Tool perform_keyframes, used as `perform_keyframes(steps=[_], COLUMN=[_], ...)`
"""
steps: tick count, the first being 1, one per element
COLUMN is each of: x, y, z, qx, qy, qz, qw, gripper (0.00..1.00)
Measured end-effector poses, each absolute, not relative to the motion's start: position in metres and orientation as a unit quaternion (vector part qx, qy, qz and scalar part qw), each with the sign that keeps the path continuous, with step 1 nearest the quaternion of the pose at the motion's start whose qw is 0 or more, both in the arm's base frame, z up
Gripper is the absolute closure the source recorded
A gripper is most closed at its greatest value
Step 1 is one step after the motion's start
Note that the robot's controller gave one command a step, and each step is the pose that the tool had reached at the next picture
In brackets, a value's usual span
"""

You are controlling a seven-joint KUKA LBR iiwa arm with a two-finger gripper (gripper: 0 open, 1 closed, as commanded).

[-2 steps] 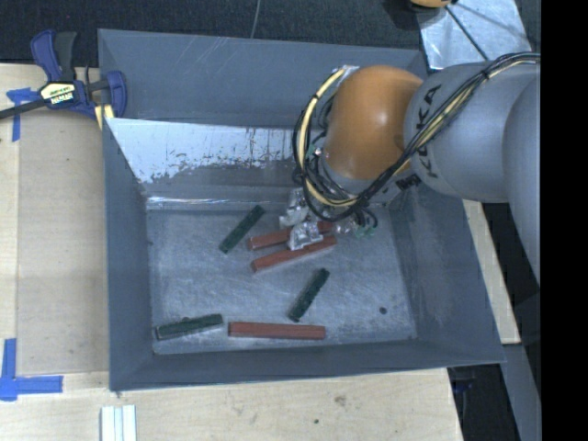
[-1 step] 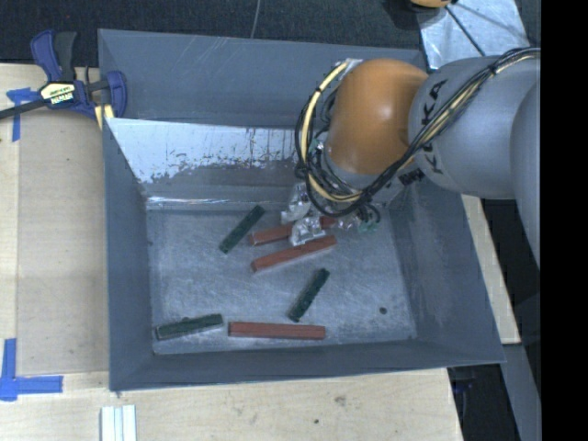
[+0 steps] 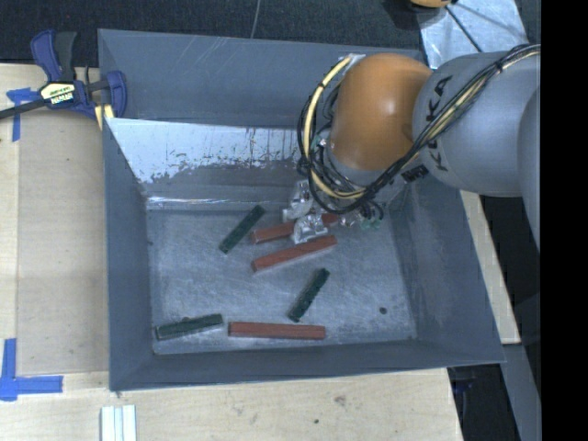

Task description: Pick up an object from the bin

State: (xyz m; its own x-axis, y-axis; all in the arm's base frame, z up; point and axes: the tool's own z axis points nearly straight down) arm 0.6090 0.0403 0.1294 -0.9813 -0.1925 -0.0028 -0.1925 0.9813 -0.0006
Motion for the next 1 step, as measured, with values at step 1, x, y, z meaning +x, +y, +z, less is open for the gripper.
perform_keyframes(steps=[1], x=[0.6093], y=[0.0402], z=[0.1411], qx=[-0.097], qy=[0.995], qz=[0.000], qw=[0.002], gripper=[1.00])
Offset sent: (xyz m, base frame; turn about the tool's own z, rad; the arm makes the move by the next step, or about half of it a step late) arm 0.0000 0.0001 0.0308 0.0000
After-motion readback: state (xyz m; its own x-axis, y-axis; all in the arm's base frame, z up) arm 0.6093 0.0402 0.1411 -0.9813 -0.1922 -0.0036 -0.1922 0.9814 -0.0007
